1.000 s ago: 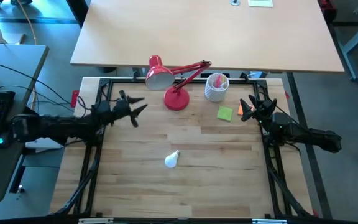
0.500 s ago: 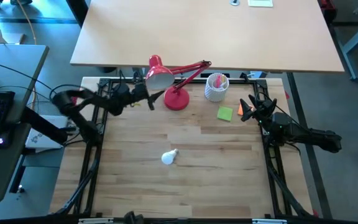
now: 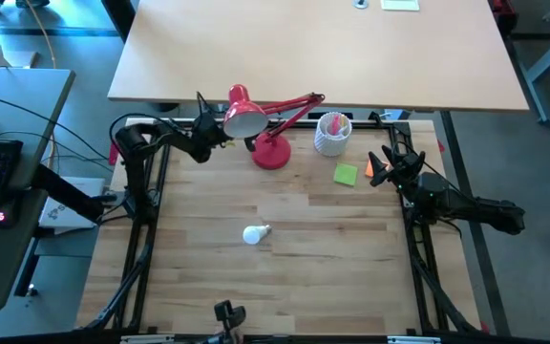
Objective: Screw lightbulb
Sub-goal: Adjust the red lamp
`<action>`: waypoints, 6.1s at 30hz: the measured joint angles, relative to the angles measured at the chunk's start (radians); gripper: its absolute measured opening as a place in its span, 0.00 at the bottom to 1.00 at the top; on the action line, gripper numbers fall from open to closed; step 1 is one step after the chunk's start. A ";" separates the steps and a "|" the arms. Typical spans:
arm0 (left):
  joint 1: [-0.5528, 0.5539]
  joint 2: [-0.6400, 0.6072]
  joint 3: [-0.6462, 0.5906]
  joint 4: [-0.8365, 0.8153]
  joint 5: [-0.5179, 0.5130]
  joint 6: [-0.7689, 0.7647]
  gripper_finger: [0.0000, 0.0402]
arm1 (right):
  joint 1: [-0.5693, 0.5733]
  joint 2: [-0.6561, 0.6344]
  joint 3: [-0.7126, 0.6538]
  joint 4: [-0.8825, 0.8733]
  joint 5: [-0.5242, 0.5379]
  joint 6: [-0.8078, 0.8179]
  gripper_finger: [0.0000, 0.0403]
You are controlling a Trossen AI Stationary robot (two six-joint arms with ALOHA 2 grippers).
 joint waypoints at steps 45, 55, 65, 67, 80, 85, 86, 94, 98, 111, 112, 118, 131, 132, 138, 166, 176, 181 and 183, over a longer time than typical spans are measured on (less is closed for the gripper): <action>-0.072 -0.482 -0.108 -0.234 -0.008 -0.098 0.06 | 0.000 0.000 0.000 0.000 0.000 0.000 0.73; -0.130 -0.673 -0.065 -0.457 -0.060 -0.070 0.06 | 0.000 0.000 0.000 0.000 0.000 0.000 0.73; -0.144 -0.678 0.045 -0.632 -0.071 -0.011 0.06 | 0.000 0.000 0.000 0.000 0.000 0.000 0.73; -0.144 -0.679 0.046 -0.643 -0.089 -0.010 0.06 | 0.000 0.000 0.000 0.000 0.000 0.000 0.73; -0.085 -0.636 0.051 -0.658 -0.122 -0.006 0.35 | 0.000 0.000 0.000 0.000 0.000 0.000 0.73; -0.033 -0.572 0.106 -0.663 -0.017 -0.011 0.44 | 0.000 0.000 0.000 0.000 0.000 0.000 0.73; -0.022 -0.551 0.126 -0.667 0.017 -0.021 0.45 | 0.000 0.000 0.000 0.000 0.000 0.000 0.73; -0.006 -0.396 0.232 -0.721 0.139 -0.041 0.47 | 0.000 0.000 0.000 0.000 0.000 0.000 0.73; -0.006 -0.379 0.234 -0.734 0.139 -0.037 0.48 | 0.000 0.000 0.000 0.000 0.000 0.000 0.73; -0.006 -0.378 0.233 -0.822 0.141 0.012 0.48 | 0.000 0.000 0.000 0.000 0.000 0.000 0.73; -0.006 -0.378 0.233 -0.830 0.141 0.017 0.48 | 0.000 0.000 0.000 0.000 0.000 0.000 0.73; -0.006 -0.378 0.233 -0.849 0.141 0.020 0.48 | 0.000 0.000 0.000 0.000 0.000 0.000 0.73; -0.006 -0.378 0.232 -0.867 0.141 0.037 0.47 | 0.000 0.000 0.000 0.000 0.000 0.000 0.73; -0.006 -0.378 0.232 -0.870 0.141 0.037 0.47 | 0.000 0.000 0.000 0.000 0.000 0.000 0.73; -0.006 -0.378 0.232 -0.877 0.141 0.038 0.47 | 0.000 0.000 0.000 0.000 0.000 0.000 0.73; -0.008 -0.378 0.232 -0.907 0.138 0.061 0.47 | 0.000 0.000 0.000 0.000 0.000 0.000 0.73; -0.319 -0.347 0.359 -1.139 -0.319 0.307 0.47 | 0.000 0.000 0.000 0.000 0.000 0.000 0.73; -0.409 -0.188 0.637 -1.434 -0.355 0.350 0.51 | 0.000 0.000 0.000 0.000 -0.001 0.000 0.73; -0.424 -0.114 0.722 -1.519 -0.357 0.350 0.55 | 0.000 0.000 0.000 0.000 0.000 0.000 0.73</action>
